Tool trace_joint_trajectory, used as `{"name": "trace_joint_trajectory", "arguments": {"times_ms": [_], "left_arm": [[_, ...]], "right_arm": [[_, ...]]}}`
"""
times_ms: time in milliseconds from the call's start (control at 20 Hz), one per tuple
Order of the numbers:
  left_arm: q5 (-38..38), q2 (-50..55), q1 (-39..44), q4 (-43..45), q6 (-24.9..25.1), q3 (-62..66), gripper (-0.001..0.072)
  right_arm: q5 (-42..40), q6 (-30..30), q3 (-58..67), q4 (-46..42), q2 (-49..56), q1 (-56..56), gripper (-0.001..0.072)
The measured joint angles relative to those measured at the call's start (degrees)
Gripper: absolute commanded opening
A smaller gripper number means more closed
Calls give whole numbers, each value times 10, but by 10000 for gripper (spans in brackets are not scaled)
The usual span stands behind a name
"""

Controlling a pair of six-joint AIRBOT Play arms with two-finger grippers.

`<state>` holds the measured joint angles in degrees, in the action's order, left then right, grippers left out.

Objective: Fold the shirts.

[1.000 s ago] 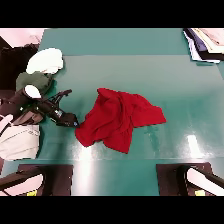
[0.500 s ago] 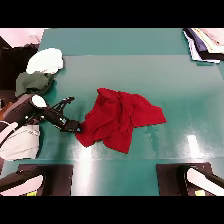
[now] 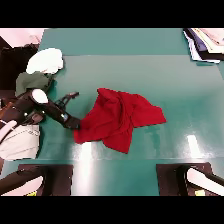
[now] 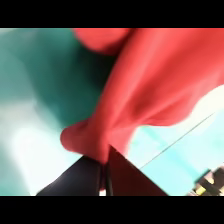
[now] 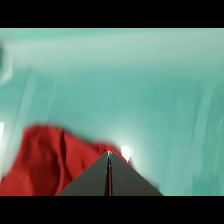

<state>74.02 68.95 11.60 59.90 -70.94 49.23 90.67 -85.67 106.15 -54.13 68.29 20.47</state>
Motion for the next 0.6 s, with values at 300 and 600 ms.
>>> {"name": "trace_joint_trajectory", "arguments": {"times_ms": [300,600], "left_arm": [[22,-55,1,56,-25,144,21],[26,-65,1,68,-50,185,22]], "right_arm": [[-15,3,-230,2,17,-15,510],[-172,75,-421,26,75,-111,507]]}}
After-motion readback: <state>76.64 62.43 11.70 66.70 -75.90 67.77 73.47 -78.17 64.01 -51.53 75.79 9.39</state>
